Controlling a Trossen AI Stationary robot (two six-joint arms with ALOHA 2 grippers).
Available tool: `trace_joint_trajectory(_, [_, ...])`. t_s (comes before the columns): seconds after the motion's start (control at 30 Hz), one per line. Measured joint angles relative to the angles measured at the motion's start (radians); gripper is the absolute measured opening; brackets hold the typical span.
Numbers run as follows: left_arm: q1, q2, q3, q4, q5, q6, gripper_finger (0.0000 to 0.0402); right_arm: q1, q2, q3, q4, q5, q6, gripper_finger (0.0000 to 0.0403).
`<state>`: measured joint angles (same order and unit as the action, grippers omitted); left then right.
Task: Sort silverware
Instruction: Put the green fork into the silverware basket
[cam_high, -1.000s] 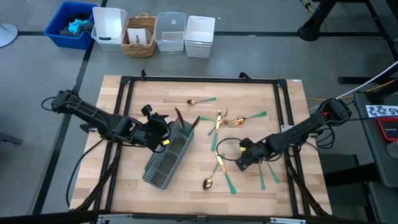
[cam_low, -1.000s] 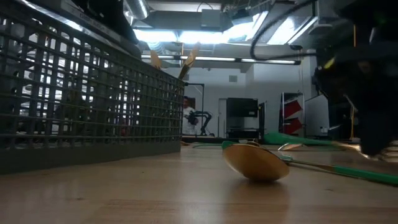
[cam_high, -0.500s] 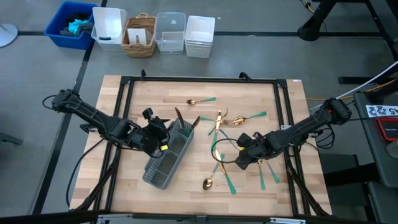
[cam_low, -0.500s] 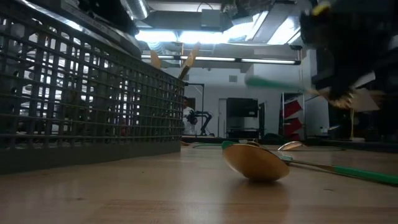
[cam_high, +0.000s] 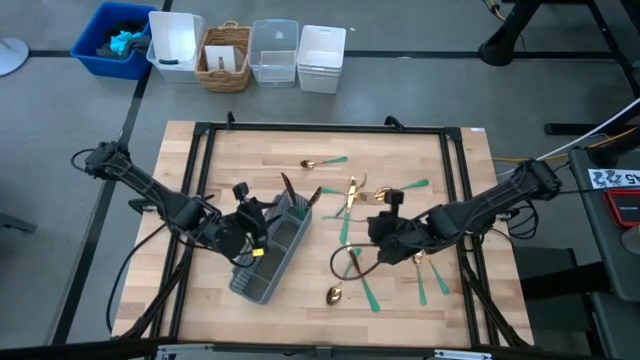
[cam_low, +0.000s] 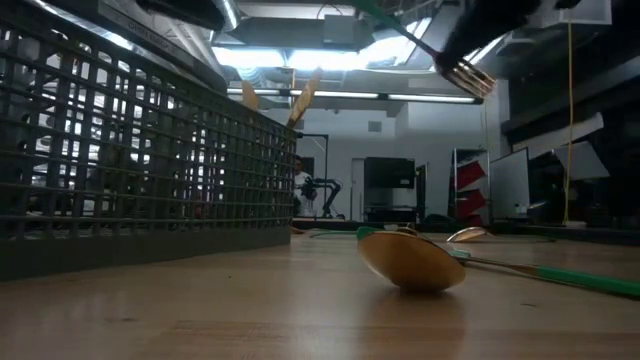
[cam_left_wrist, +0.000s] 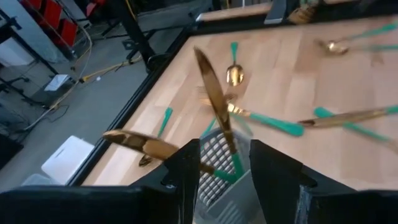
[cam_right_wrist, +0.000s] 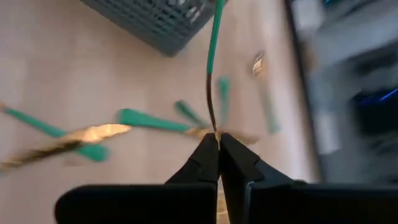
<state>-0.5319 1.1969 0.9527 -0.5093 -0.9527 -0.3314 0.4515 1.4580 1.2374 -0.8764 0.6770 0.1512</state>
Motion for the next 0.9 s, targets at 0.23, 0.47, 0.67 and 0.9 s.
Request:
trace_joint_trajectory(0.23, [0.003,0.003,0.0,0.189,0.0,0.085,0.0129,0.0,0.071,0.042,0.039,0.269,-0.409,0.0012])
trace_joint_trajectory(0.47, [0.003,0.003,0.0,0.213,0.0,0.124,0.0129,0.0,0.141,0.042,0.236,0.466,-0.932,0.0009])
trace_joint_trajectory(0.67, [0.002,0.003,0.0,0.211,0.0,0.139,0.0129,-0.001,0.198,0.042,0.531,0.51,-1.392,0.0008])
trace_joint_trajectory(0.9, [0.001,0.003,0.0,0.205,0.0,0.17,0.0129,-0.061,0.25,0.042,0.719,0.485,-1.741,0.0009])
